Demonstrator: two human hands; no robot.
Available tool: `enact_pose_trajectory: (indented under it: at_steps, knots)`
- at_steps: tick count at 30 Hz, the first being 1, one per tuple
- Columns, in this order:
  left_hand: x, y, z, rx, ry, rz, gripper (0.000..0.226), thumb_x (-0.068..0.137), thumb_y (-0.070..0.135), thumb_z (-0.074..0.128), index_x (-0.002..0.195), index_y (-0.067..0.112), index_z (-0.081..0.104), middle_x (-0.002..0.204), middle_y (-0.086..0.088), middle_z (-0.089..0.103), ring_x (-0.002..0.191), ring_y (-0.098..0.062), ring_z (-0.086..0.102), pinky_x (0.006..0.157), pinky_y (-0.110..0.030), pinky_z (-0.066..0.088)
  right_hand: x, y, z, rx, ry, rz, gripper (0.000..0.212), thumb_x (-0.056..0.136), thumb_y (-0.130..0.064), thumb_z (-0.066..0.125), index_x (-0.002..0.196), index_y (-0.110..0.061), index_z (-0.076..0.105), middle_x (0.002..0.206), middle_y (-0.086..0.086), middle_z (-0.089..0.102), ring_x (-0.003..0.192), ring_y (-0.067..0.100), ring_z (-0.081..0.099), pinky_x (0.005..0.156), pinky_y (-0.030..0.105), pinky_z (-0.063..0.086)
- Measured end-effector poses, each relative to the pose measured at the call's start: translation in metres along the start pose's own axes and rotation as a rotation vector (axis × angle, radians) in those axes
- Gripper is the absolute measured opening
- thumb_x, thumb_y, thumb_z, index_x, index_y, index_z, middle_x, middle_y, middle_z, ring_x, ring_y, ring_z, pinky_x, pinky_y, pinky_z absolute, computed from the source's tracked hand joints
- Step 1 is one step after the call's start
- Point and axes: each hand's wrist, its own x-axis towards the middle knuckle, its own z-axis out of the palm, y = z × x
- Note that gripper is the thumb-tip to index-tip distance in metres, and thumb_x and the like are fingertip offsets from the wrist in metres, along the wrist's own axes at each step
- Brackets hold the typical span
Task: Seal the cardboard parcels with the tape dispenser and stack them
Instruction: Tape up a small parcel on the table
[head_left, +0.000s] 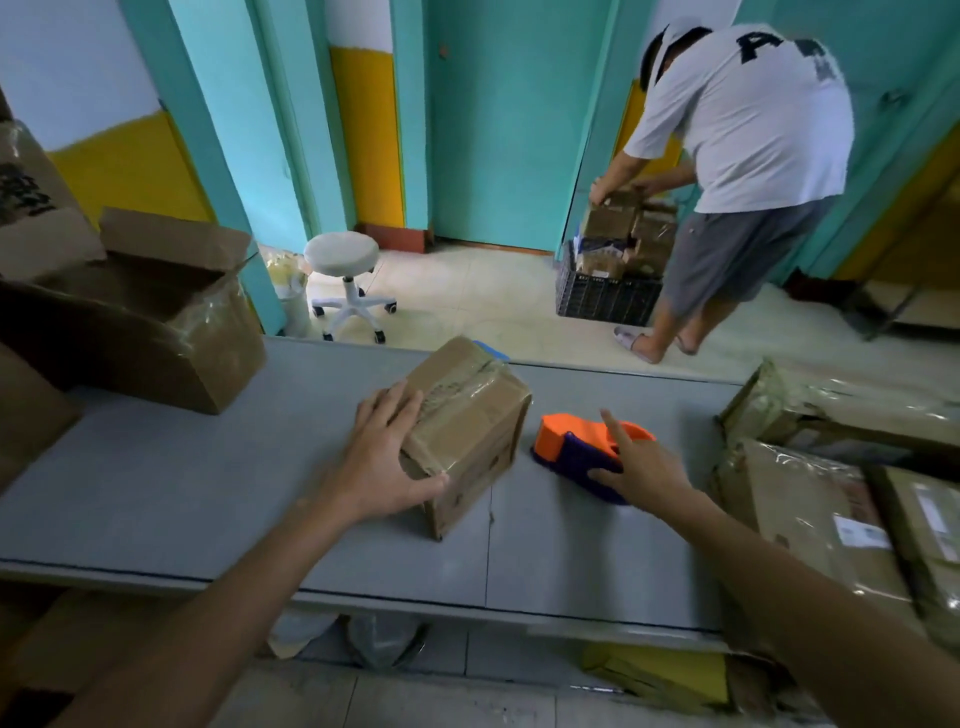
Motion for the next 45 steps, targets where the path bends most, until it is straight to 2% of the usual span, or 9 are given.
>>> enact_pose_trajectory:
  at_steps: [4,17,21,25,28,31,36,39,45]
  knots:
    - [0.003,-0.003,-0.003,0.001,-0.038,0.040,0.122,0.044,0.075,0.040,0.149,0.015,0.018,0.157,0.001,0.003,0.143,-0.017,-0.001,0.115,-0.032,0.007,0.005,0.002,0.007,-0.109,-0.039,-0.123,0.087,0.086,-0.051,0.057,0.150,-0.029,0.001,0.127,0.010,0.058,0.111,0.029,0.057,0.089,0.034,0.042]
    - [0.002,-0.008,-0.006,0.055,-0.041,0.102,0.119,0.048,0.073,0.043,0.149,0.016,0.017,0.157,0.002,0.005,0.142,-0.015,0.002,0.108,-0.020,0.000,0.037,0.008,0.000,0.169,-0.282,-0.193,0.102,0.079,-0.031,0.072,0.150,-0.024,-0.001,0.133,0.015,0.050,0.115,0.030,0.051,0.091,0.036,0.043]
    - [0.005,-0.018,-0.016,0.037,-0.129,0.127,0.115,0.049,0.069,0.044,0.149,0.020,0.015,0.153,0.013,0.004,0.142,-0.011,-0.002,0.112,-0.026,0.002,0.042,0.016,-0.043,0.476,-0.255,-0.209,0.087,0.075,-0.024,0.077,0.143,-0.026,0.024,0.127,0.009,0.055,0.099,0.023,0.055,0.079,0.031,0.044]
    - [0.022,-0.029,-0.025,0.114,-0.169,0.209,0.103,0.055,0.062,0.037,0.146,0.025,0.005,0.151,0.014,0.000,0.139,-0.004,-0.002,0.117,-0.045,0.009,0.035,-0.002,-0.115,0.661,-0.166,-0.364,0.073,0.074,-0.018,0.079,0.128,-0.038,0.033,0.108,-0.011,0.055,0.101,0.017,0.057,0.084,0.032,0.048]
    - [0.029,-0.023,-0.028,0.079,-0.294,0.221,0.107,0.057,0.063,0.041,0.147,0.024,0.000,0.146,0.016,-0.009,0.141,-0.005,-0.007,0.117,-0.042,0.000,0.024,-0.034,-0.168,0.681,-0.313,-0.508,0.072,0.075,-0.019,0.077,0.127,-0.040,0.032,0.112,-0.012,0.056,0.103,0.015,0.058,0.080,0.024,0.051]
    - [0.032,-0.014,-0.045,-0.204,-0.237,0.123,0.106,0.059,0.071,0.052,0.147,0.025,0.013,0.146,0.017,0.006,0.138,0.000,0.001,0.113,-0.031,0.005,0.016,-0.068,-0.202,0.575,-0.454,-0.601,0.070,0.073,-0.022,0.077,0.125,-0.043,0.035,0.111,-0.018,0.057,0.103,0.009,0.059,0.075,0.023,0.054]
    - [0.033,0.008,-0.083,-1.198,0.030,-0.123,0.029,0.092,0.029,0.046,0.115,0.018,0.059,0.110,0.004,0.067,0.103,-0.009,0.060,0.088,-0.022,0.047,0.018,-0.115,-0.222,0.394,-0.510,-0.670,0.069,0.080,-0.012,0.070,0.132,-0.034,0.030,0.108,-0.023,0.050,0.100,0.007,0.054,0.073,0.016,0.049]
    - [0.034,0.003,-0.098,-1.278,0.003,-0.175,0.021,0.096,0.014,0.042,0.102,0.016,0.062,0.092,-0.001,0.072,0.084,-0.013,0.068,0.074,-0.024,0.056,0.021,-0.133,-0.227,0.350,-0.527,-0.685,0.066,0.079,-0.014,0.073,0.127,-0.035,0.032,0.108,-0.023,0.051,0.104,0.011,0.054,0.077,0.019,0.049]
    - [0.040,-0.009,-0.116,-1.324,-0.022,-0.296,0.019,0.094,0.012,0.047,0.109,0.012,0.059,0.089,-0.005,0.067,0.083,-0.015,0.062,0.071,-0.028,0.048,0.025,-0.160,-0.248,0.335,-0.556,-0.722,0.070,0.064,-0.032,0.068,0.127,-0.034,0.037,0.109,-0.018,0.057,0.104,0.010,0.058,0.077,0.023,0.053]
